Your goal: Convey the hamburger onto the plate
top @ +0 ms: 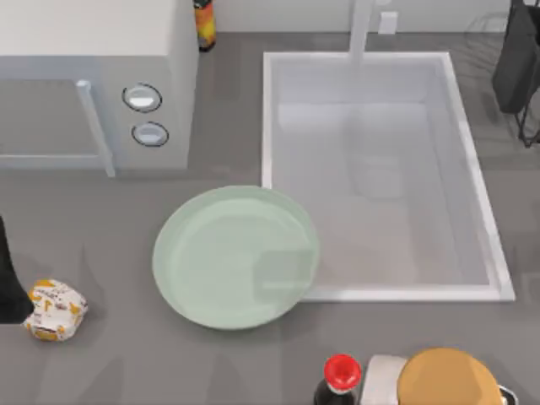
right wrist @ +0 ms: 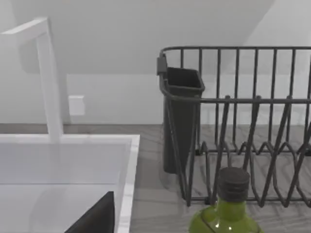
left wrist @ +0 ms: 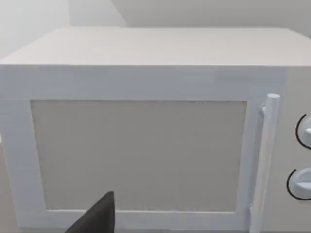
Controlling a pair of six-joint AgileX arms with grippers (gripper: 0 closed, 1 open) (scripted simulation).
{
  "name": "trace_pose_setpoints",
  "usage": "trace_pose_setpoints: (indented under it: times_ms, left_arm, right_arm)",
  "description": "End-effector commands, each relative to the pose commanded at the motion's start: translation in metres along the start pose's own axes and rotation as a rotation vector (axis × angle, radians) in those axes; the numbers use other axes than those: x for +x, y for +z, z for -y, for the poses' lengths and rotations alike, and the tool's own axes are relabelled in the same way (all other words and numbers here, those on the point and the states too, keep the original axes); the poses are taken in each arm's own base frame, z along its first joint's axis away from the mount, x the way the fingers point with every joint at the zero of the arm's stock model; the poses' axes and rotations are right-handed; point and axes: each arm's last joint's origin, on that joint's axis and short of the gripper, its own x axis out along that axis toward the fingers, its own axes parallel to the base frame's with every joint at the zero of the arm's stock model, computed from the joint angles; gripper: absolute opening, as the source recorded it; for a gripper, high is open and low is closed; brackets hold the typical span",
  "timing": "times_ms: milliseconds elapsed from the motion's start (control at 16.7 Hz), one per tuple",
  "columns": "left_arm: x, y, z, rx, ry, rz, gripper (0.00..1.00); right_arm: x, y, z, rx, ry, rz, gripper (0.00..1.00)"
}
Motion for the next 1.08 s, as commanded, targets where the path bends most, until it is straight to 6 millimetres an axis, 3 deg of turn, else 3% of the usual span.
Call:
trace_pose_setpoints:
  times_ms: [300,600,840,1080]
  left_arm:
    - [0.001,0.007,0.001,0.011,-0.008,-0.064,1.00]
    - [0.017,0.032,0.004,0.061,-0.046,-0.368,1.00]
    - [0.051,0.046,0.010,0.122,-0.101,-0.725,1.00]
    - [0.097,0.043,0.019,0.189,-0.170,-1.093,1.00]
  right_arm:
    - [0.000,0.000,0.000,0.000,0.000,0.000,1.00]
    - [0.000,0.000,0.000,0.000,0.000,0.000,1.00]
    - [0.000,0.000,0.000,0.000,0.000,0.000,1.00]
    - [0.000,0.000,0.000,0.000,0.000,0.000,1.00]
